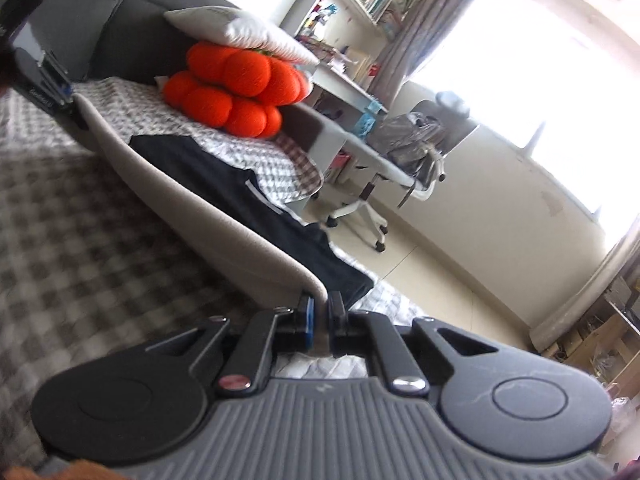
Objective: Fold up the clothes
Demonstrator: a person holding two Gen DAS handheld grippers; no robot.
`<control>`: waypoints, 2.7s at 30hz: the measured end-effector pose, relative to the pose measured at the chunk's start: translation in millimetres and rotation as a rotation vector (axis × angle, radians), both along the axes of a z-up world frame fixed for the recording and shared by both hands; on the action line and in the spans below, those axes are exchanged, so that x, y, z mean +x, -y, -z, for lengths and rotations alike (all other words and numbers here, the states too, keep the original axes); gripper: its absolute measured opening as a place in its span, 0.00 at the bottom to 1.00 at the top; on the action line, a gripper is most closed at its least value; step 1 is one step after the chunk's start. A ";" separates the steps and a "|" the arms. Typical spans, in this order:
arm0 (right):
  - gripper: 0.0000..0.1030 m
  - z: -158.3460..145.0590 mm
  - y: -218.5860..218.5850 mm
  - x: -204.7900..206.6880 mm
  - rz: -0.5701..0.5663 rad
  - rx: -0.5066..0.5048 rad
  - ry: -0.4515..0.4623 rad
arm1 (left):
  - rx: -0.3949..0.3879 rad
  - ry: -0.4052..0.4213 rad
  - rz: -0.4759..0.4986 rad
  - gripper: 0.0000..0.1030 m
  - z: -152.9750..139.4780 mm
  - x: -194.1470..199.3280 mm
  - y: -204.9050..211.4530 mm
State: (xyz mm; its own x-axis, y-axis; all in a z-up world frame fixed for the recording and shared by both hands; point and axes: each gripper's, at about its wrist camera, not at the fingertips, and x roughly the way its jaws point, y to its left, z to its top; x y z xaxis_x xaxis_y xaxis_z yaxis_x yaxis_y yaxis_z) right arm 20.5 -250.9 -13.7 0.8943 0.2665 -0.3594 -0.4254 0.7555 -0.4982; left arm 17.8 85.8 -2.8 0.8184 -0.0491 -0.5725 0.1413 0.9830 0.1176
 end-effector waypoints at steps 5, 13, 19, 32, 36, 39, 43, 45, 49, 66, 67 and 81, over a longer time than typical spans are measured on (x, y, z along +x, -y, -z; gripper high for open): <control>0.05 -10.9 -4.2 21.8 0.029 0.007 0.025 | -0.097 -0.021 -0.008 0.10 -15.8 31.0 -13.3; 0.05 -29.8 -6.8 103.3 0.073 0.041 -0.035 | -0.174 -0.039 -0.030 0.08 -39.9 107.3 -18.4; 0.05 -28.0 -12.3 176.7 0.106 0.092 -0.153 | -0.179 -0.100 -0.049 0.08 -34.0 169.9 -19.8; 0.06 10.1 -19.8 250.4 0.178 0.167 -0.321 | -0.348 -0.242 -0.090 0.19 16.4 246.5 -48.4; 0.07 10.7 -15.9 257.9 0.192 0.220 -0.338 | -0.373 -0.234 -0.080 0.20 19.1 249.7 -52.6; 0.09 11.7 -12.9 262.1 0.213 0.264 -0.341 | -0.445 -0.234 -0.100 0.29 21.8 249.8 -61.9; 0.15 11.6 -4.6 264.3 0.236 0.358 -0.367 | -0.556 -0.240 -0.113 0.38 26.2 248.8 -75.6; 0.17 9.5 -0.1 264.1 0.236 0.404 -0.375 | -0.584 -0.238 -0.143 0.48 26.1 248.2 -81.2; 0.28 6.4 14.2 266.9 0.260 0.556 -0.387 | -0.539 -0.224 -0.197 0.62 25.2 248.3 -82.9; 0.22 13.5 14.9 267.3 0.314 0.529 -0.361 | -0.775 -0.189 -0.318 0.85 23.7 245.4 -110.1; 0.21 12.7 16.8 267.9 0.310 0.534 -0.364 | -0.747 -0.180 -0.296 0.85 20.2 244.0 -106.4; 0.07 12.5 25.2 263.5 0.186 0.538 -0.385 | -0.578 -0.205 -0.192 0.25 25.2 249.7 -73.7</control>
State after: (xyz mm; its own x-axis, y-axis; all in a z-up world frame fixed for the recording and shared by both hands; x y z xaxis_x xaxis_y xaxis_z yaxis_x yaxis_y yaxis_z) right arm 284.1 -276.1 -26.2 0.7774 0.3513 -0.5217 -0.3359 0.9332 0.1278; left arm 267.4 159.5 -28.0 0.7198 -0.2605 -0.6434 -0.0799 0.8897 -0.4496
